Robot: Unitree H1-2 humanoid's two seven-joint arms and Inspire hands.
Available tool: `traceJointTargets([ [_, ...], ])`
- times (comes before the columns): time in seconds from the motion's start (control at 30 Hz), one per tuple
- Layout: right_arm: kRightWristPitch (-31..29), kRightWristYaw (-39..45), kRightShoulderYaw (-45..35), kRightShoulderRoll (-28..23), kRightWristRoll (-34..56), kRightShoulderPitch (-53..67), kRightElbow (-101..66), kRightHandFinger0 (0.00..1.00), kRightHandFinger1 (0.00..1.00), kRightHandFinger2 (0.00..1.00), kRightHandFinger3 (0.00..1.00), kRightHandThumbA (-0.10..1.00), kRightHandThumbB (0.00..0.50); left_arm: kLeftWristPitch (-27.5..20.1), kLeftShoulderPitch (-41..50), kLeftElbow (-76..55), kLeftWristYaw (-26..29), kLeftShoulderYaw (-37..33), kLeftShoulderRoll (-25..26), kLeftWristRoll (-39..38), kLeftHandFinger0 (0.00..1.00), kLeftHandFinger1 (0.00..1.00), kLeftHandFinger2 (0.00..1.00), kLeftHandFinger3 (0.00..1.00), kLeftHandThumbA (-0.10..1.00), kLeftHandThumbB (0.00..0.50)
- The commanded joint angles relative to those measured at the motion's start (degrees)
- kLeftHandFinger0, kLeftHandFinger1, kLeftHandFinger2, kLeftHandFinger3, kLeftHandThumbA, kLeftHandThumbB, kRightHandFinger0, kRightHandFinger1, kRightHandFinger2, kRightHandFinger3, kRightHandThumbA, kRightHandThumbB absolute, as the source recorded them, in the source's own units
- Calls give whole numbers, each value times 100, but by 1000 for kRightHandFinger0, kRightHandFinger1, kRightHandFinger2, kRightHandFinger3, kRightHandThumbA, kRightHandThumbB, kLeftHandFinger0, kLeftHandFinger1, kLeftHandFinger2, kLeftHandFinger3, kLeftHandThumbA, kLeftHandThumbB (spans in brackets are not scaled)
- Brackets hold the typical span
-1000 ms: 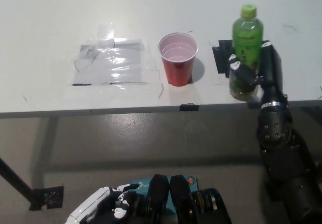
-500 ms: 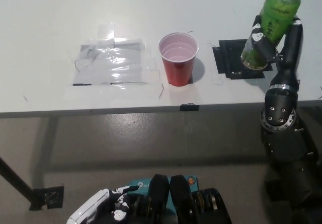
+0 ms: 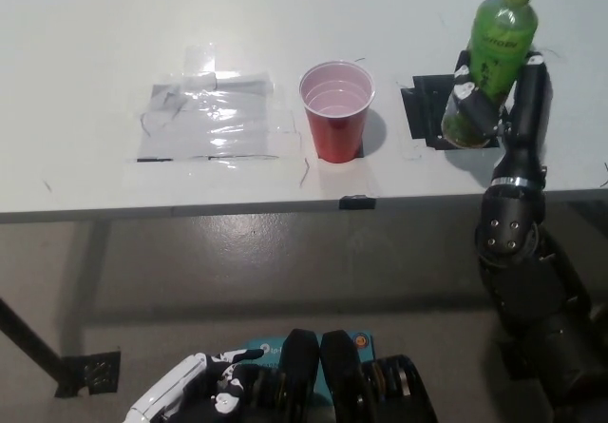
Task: The robot uses its right hand to pick up a bottle kept in the middle of the desk and tilt it into a cup kept next to it to pour water out
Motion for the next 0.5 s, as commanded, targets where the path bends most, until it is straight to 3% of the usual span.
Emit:
traceJointTargets([
  [0.0,-440,-423,142,-143,-156,-171,-6,74,111,35,315,-100,0,-46,-62,-167,-31,51,34,15,801,931,930,1000,1000,491],
  [0.4,-440,-789,388,-206,-80,-44,422,0,44,11,322,-100,0,-25,-105,-184,-35,69,49,12,802,937,935,1000,1000,484],
  [0.47,-440,-992,485,-211,-143,-26,590,0,0,52,619,-100,0,-45,-131,-154,-34,62,48,30,801,932,924,1000,1000,489],
])
